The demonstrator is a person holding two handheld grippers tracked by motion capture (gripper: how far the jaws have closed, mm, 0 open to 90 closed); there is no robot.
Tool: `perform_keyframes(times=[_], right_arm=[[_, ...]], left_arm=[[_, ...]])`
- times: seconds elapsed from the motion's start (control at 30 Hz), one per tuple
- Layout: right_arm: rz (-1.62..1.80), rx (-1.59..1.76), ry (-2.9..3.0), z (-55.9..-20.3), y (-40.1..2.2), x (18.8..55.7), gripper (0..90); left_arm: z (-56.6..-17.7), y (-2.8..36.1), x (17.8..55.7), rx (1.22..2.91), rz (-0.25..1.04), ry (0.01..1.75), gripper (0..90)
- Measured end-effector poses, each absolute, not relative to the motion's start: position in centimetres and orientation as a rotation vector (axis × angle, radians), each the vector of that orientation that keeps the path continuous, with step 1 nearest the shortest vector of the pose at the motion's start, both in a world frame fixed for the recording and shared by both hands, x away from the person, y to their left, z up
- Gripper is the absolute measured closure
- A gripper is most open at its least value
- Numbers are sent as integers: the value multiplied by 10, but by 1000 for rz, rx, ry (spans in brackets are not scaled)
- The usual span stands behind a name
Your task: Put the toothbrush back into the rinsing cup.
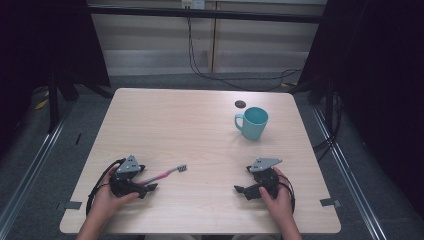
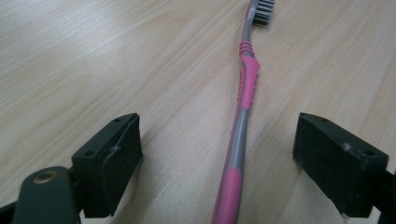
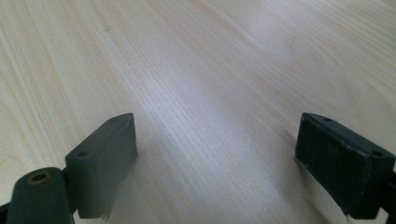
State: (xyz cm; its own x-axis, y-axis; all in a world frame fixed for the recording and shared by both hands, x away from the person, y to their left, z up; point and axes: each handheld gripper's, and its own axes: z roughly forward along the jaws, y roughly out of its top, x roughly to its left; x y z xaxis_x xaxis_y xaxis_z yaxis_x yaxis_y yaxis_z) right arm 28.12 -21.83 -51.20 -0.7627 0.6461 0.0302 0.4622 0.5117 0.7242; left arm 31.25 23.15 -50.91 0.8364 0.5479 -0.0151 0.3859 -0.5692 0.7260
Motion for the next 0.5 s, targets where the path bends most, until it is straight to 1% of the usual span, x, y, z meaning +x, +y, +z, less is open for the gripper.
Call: perform_keyframes(times=[0.27, 0.33, 0.43, 0.5], right_arm=[[1095, 940, 2513, -512, -218, 281, 119], [1096, 941, 2513, -512, -218, 281, 119], [1096, 938, 2513, -512, -218, 281, 119], [1095, 939, 2513, -512, -218, 281, 119]], left_arm=[[-508, 229, 310, 2238, 281, 721, 163], [-505, 227, 312, 2265, 270, 739, 171], [-497, 223, 314, 2333, 249, 758, 242], [-491, 217, 316, 2395, 204, 779, 283]])
